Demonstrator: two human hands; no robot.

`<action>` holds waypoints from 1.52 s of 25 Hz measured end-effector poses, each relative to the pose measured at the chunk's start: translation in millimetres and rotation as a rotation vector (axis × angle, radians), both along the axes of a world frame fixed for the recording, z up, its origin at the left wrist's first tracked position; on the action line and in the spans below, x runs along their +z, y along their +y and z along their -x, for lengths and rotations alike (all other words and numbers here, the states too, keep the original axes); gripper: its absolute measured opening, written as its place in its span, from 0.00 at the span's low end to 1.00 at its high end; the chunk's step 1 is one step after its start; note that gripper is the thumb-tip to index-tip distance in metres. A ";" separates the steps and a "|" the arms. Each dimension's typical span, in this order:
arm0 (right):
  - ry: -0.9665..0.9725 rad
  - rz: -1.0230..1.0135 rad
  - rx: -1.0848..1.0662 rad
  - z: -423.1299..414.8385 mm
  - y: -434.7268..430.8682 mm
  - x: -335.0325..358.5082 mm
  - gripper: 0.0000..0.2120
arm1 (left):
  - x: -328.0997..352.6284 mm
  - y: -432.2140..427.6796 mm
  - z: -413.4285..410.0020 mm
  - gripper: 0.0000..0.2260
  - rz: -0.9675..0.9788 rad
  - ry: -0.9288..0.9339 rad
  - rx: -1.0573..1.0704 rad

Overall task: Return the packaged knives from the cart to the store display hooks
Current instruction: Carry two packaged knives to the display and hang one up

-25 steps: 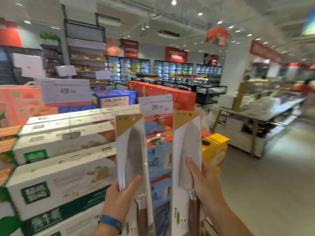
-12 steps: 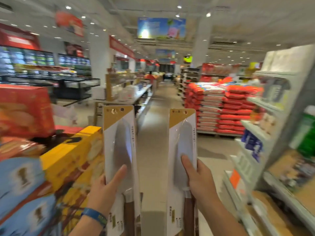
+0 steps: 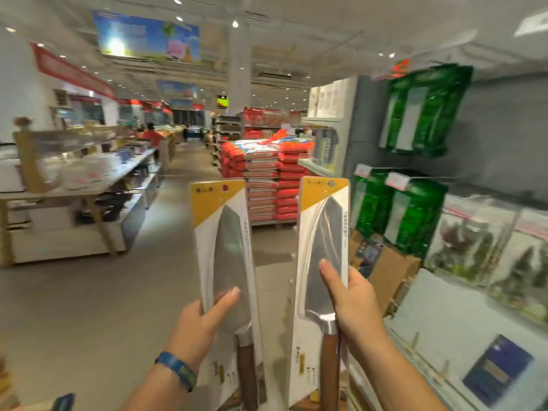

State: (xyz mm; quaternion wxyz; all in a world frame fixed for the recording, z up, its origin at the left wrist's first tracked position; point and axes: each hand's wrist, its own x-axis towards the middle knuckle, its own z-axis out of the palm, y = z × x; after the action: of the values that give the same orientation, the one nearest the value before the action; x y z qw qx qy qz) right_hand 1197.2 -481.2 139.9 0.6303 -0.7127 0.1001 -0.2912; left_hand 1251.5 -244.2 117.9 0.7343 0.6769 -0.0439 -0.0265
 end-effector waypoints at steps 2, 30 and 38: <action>-0.016 -0.029 -0.048 6.4 -50.3 3.0 0.18 | 6.6 -57.6 -6.3 0.17 0.046 -0.037 -0.024; -0.031 -0.211 -1.315 200.7 -253.9 -52.9 0.13 | -32.9 -499.8 19.8 0.14 -0.066 -0.026 -1.247; 0.051 -0.169 -1.524 268.4 -253.5 -21.3 0.16 | -6.7 -527.4 106.5 0.24 -0.091 -0.175 -1.409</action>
State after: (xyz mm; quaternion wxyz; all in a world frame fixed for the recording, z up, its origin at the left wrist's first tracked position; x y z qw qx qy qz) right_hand 928.9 -734.7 118.6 0.3052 -0.4027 0.6002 -0.6201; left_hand 1145.0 -771.6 111.3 0.5071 0.5171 -0.5289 -0.4424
